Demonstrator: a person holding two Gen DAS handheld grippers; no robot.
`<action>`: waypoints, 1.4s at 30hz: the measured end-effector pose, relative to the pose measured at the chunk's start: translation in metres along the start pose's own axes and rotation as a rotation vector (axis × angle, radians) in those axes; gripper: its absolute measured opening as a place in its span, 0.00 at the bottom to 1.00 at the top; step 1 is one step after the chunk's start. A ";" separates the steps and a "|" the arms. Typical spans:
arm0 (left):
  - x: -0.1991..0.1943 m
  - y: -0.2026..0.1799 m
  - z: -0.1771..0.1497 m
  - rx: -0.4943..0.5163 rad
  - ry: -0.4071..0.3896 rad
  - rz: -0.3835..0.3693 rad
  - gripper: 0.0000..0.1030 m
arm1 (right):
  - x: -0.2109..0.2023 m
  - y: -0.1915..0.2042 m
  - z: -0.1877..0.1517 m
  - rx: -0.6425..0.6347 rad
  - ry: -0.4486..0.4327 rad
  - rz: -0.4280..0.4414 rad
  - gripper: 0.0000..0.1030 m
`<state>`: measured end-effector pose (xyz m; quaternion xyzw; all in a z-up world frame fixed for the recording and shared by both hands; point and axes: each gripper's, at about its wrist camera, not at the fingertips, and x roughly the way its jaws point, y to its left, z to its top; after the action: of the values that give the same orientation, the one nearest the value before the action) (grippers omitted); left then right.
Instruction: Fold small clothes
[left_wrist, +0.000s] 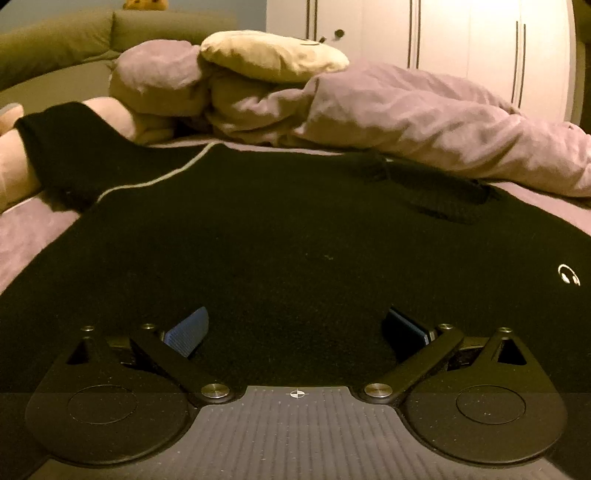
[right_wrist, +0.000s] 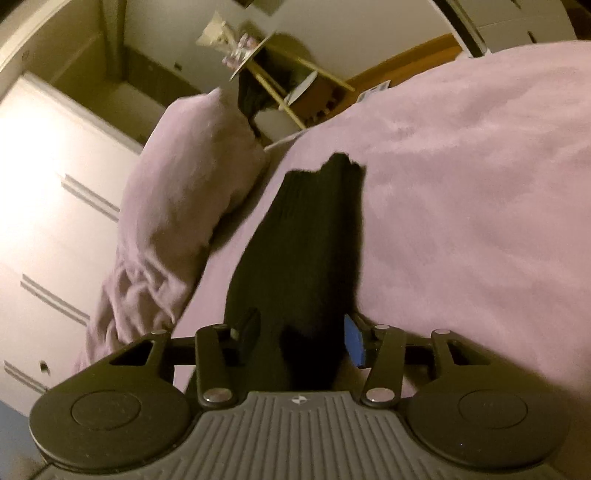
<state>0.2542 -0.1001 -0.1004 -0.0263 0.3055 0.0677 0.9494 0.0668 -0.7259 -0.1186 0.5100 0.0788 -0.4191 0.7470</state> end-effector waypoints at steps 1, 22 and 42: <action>0.000 0.000 0.000 -0.002 -0.003 -0.001 1.00 | 0.004 -0.001 0.003 0.022 -0.015 0.003 0.42; -0.006 0.004 0.003 0.003 0.030 -0.005 1.00 | -0.132 0.222 -0.156 -0.833 0.098 0.482 0.10; -0.033 0.038 0.055 -0.068 0.257 -0.338 1.00 | -0.165 0.099 -0.263 -0.488 0.496 0.446 0.79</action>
<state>0.2536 -0.0611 -0.0371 -0.1176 0.4128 -0.0859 0.8991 0.1131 -0.4048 -0.0829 0.4081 0.2411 -0.0806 0.8768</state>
